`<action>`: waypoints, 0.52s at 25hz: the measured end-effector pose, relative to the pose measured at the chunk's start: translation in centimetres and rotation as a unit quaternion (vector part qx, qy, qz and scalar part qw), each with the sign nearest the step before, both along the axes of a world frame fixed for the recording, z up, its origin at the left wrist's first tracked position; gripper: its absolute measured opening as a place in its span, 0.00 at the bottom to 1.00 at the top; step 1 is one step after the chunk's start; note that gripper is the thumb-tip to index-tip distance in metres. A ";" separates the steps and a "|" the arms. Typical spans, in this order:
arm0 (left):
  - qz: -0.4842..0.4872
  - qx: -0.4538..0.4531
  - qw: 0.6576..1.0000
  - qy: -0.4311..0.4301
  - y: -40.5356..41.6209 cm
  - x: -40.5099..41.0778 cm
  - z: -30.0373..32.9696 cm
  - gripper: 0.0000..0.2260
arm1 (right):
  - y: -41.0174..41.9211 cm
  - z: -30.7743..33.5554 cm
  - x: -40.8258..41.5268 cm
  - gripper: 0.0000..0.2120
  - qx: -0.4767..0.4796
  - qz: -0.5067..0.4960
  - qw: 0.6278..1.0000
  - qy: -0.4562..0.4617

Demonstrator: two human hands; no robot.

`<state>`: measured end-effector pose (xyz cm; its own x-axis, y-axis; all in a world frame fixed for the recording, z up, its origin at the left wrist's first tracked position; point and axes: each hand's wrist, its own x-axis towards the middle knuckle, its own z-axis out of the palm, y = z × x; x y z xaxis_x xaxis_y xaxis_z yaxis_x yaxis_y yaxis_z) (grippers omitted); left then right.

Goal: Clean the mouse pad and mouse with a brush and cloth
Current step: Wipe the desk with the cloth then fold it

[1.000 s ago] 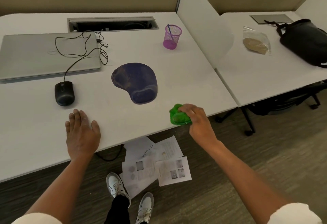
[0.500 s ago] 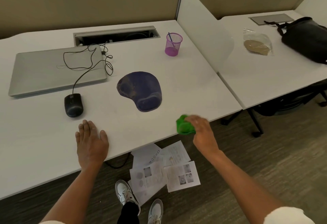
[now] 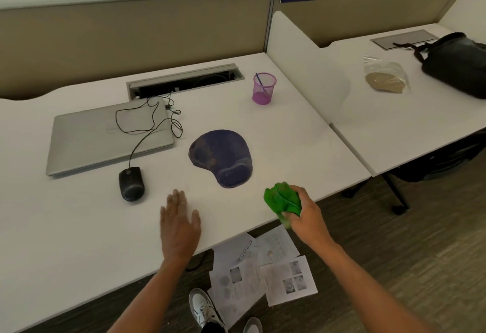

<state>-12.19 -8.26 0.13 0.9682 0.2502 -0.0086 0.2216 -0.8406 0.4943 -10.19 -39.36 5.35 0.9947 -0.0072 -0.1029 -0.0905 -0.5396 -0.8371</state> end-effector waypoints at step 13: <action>-0.094 -0.595 0.761 0.240 -5.9 11.2 8.2 0.17 | 7.2 3.9 8.1 0.24 0.371 -0.072 0.909 0.174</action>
<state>-0.95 -14.16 8.29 0.8002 -0.3529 -0.4848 0.5475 0.1002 0.8308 -2.10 -32.11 9.22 0.8952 0.0656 -0.4407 -0.4445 0.2011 -0.8729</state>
